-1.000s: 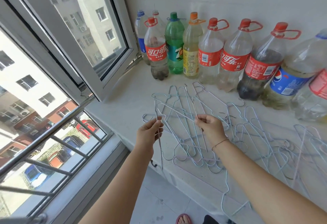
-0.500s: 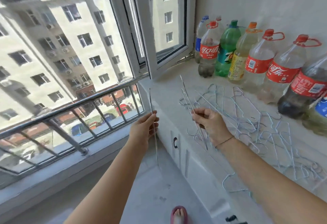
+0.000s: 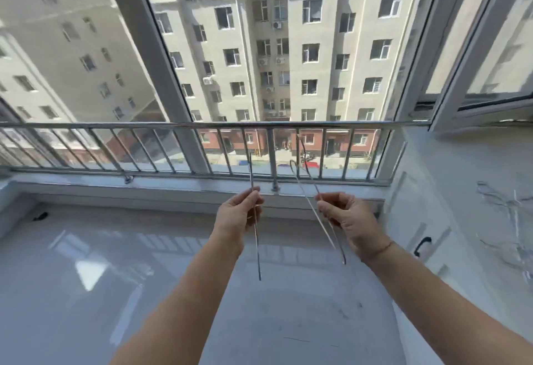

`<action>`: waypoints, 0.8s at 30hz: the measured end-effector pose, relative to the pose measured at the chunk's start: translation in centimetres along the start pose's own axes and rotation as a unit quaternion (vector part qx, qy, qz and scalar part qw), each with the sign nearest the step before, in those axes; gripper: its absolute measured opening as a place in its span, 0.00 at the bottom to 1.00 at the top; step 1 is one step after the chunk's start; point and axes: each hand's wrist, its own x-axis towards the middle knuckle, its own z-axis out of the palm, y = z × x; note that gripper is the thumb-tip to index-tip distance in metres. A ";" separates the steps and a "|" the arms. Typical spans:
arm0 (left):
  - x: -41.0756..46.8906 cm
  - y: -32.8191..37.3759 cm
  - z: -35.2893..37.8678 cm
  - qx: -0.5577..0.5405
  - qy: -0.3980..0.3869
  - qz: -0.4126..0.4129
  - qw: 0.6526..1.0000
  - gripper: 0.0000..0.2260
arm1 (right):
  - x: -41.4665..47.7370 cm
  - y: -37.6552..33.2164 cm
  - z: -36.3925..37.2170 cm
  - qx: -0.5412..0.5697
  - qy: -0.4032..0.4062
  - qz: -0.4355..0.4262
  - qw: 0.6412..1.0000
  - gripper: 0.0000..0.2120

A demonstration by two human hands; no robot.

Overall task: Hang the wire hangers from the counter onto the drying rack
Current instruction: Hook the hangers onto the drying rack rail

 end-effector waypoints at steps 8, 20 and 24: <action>-3.0 6.9 -20.9 -0.060 0.115 0.048 0.990 0.04 | -1.3 1.7 21.6 -0.001 -0.124 0.010 0.992 0.05; -6.2 16.2 -46.5 -0.039 0.244 0.094 0.964 0.06 | -2.7 5.4 49.8 0.013 -0.267 0.015 0.964 0.06; -6.0 19.1 -52.6 -0.036 0.287 0.111 0.951 0.05 | -2.2 6.1 57.2 0.011 -0.309 0.019 0.951 0.07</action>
